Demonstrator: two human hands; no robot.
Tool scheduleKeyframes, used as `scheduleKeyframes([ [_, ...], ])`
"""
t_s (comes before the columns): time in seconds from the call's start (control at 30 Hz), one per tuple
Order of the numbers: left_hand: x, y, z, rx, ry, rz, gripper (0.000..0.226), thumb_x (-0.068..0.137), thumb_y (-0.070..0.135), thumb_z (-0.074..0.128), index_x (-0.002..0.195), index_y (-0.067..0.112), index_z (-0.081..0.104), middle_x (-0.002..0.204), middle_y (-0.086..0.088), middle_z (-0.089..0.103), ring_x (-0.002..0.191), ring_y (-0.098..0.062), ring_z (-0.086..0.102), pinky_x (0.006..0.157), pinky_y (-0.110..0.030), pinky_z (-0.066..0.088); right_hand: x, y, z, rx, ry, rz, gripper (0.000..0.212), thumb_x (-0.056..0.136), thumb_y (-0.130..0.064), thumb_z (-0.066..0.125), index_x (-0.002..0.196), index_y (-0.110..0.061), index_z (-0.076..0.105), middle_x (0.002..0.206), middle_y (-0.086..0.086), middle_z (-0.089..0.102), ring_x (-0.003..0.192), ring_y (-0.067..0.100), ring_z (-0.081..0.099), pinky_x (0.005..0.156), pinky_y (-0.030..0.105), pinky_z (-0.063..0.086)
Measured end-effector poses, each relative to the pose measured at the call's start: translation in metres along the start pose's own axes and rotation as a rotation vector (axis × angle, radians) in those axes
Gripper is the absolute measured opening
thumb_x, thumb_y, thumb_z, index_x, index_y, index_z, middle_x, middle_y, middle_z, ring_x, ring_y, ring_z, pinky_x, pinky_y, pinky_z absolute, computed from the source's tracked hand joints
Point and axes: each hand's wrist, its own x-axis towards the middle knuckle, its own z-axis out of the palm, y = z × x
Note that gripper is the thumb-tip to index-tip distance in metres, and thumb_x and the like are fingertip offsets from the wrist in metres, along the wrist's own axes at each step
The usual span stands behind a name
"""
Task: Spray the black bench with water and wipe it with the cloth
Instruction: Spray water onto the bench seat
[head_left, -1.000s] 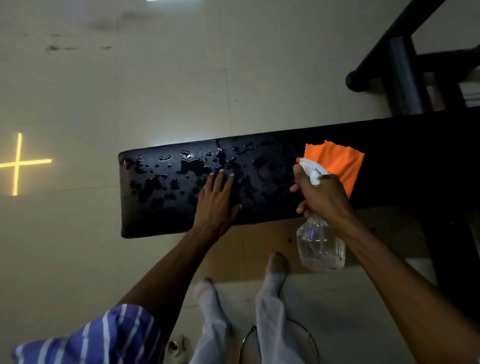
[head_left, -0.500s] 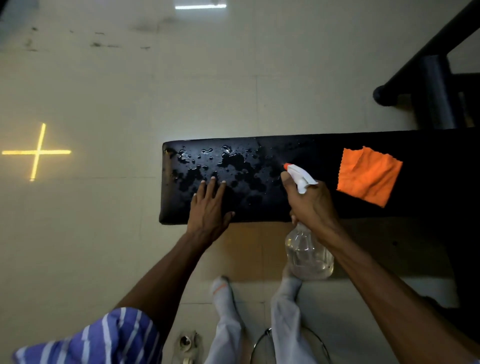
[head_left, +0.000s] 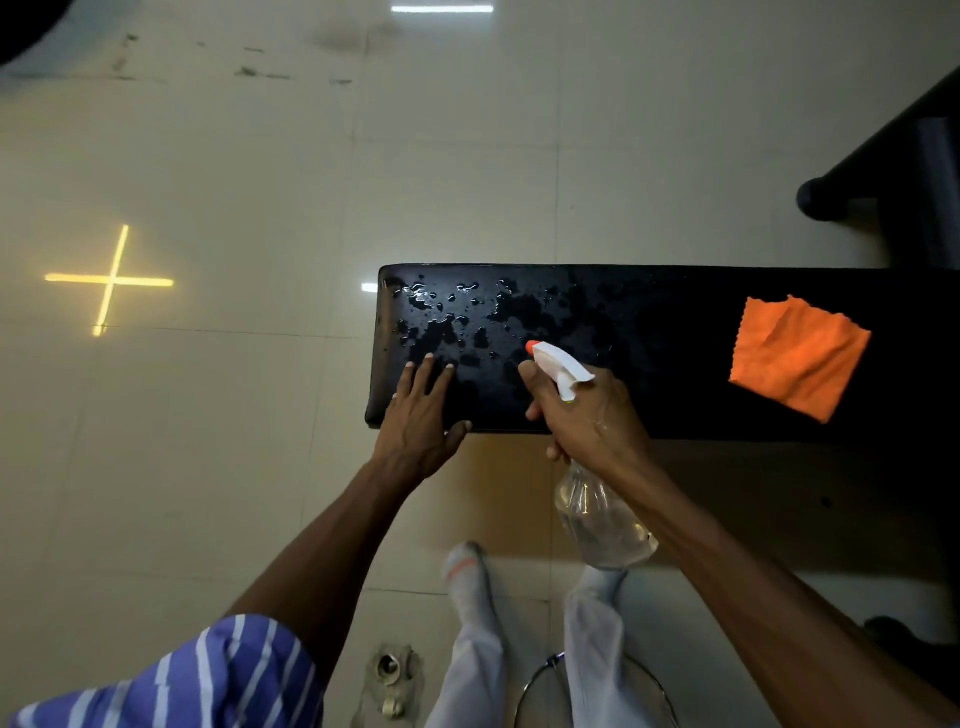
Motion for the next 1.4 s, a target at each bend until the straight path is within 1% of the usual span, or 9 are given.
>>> scheduleKeyframes([
  [0.13, -0.009, -0.014, -0.003, -0.079, -0.013, -0.039, 0.083, 0.099, 0.045, 0.061, 0.164, 0.02, 0.016, 0.174, -0.007, 0.003, 0.161, -0.037, 0.001, 0.127, -0.058, 0.022, -0.003, -0.001, 0.016, -0.178, 0.082, -0.038, 0.056, 0.102, -0.058, 0.058, 0.12, -0.009, 0.076, 0.07, 0.017, 0.067, 0.067, 0.031, 0.066, 0.069, 0.045, 0.057],
  [0.27, -0.015, -0.024, -0.004, -0.112, 0.003, -0.033, 0.084, 0.099, 0.043, 0.062, 0.164, 0.017, 0.015, 0.173, -0.011, 0.006, 0.16, -0.038, 0.004, 0.129, -0.055, 0.021, -0.009, 0.002, 0.025, -0.053, -0.031, -0.057, 0.05, 0.098, -0.066, 0.057, 0.134, -0.034, 0.071, 0.075, 0.002, 0.076, 0.047, 0.006, 0.063, 0.056, 0.032, 0.057],
  [0.43, -0.017, -0.022, -0.006, -0.121, 0.028, -0.003, 0.086, 0.099, 0.042, 0.063, 0.164, 0.016, 0.015, 0.173, -0.012, 0.011, 0.16, -0.037, 0.008, 0.129, -0.054, 0.022, -0.016, 0.016, 0.035, -0.174, 0.068, -0.061, 0.057, 0.096, -0.069, 0.057, 0.111, -0.018, 0.08, 0.052, -0.003, 0.05, 0.055, 0.016, 0.056, 0.062, 0.038, 0.05],
  [0.63, -0.007, 0.01, -0.001, -0.088, 0.003, 0.07, 0.085, 0.1, 0.043, 0.061, 0.165, 0.017, 0.012, 0.173, -0.008, 0.009, 0.161, -0.034, 0.005, 0.128, -0.05, 0.018, -0.027, 0.038, 0.018, -0.029, 0.022, 0.041, 0.082, 0.078, -0.091, 0.051, 0.129, -0.029, 0.07, 0.074, -0.001, 0.073, 0.046, 0.018, 0.07, 0.054, 0.041, 0.063],
  [0.8, 0.008, 0.047, 0.008, 0.003, -0.023, 0.134, 0.089, 0.099, 0.045, 0.062, 0.165, 0.018, 0.011, 0.174, -0.009, 0.007, 0.161, -0.033, 0.001, 0.131, -0.051, 0.014, -0.029, 0.063, -0.003, -0.117, 0.211, 0.012, 0.057, 0.093, -0.07, 0.058, 0.101, -0.018, 0.079, 0.053, -0.006, 0.048, 0.059, 0.024, 0.058, 0.063, 0.044, 0.054],
  [0.93, 0.019, 0.078, 0.018, 0.07, -0.048, 0.198, 0.09, 0.098, 0.046, 0.063, 0.165, 0.019, 0.009, 0.174, -0.008, 0.003, 0.161, -0.035, -0.002, 0.13, -0.056, 0.017, -0.031, 0.088, -0.028, 0.043, 0.187, 0.106, 0.047, 0.093, -0.07, 0.063, 0.124, -0.036, 0.072, 0.069, -0.002, 0.073, 0.045, 0.019, 0.069, 0.051, 0.039, 0.06],
  [1.13, 0.037, 0.121, 0.036, 0.114, -0.072, 0.251, 0.089, 0.098, 0.047, 0.063, 0.165, 0.021, 0.011, 0.174, -0.008, 0.002, 0.161, -0.035, -0.002, 0.13, -0.057, 0.014, -0.03, 0.127, -0.061, -0.032, 0.392, -0.006, 0.043, 0.098, -0.05, 0.067, 0.131, -0.022, 0.076, 0.115, 0.009, 0.082, 0.111, 0.031, 0.076, 0.096, 0.046, 0.061],
  [1.3, 0.05, 0.151, 0.048, 0.111, -0.076, 0.271, 0.088, 0.098, 0.046, 0.062, 0.165, 0.021, 0.01, 0.174, -0.008, 0.004, 0.161, -0.035, -0.003, 0.129, -0.055, 0.011, -0.034, 0.15, -0.109, 0.232, 0.349, 0.131, 0.055, 0.086, -0.081, 0.058, 0.128, -0.047, 0.067, 0.08, -0.003, 0.072, 0.052, 0.009, 0.067, 0.054, 0.029, 0.056],
  [1.4, 0.057, 0.174, 0.052, 0.088, -0.089, 0.308, 0.087, 0.099, 0.046, 0.06, 0.165, 0.021, 0.008, 0.174, -0.006, 0.003, 0.161, -0.033, -0.004, 0.128, -0.051, 0.008, -0.033, 0.159, -0.139, 0.222, 0.453, 0.093, 0.042, 0.093, -0.071, 0.061, 0.096, -0.03, 0.064, 0.075, 0.003, 0.071, 0.047, 0.009, 0.067, 0.051, 0.023, 0.052],
])
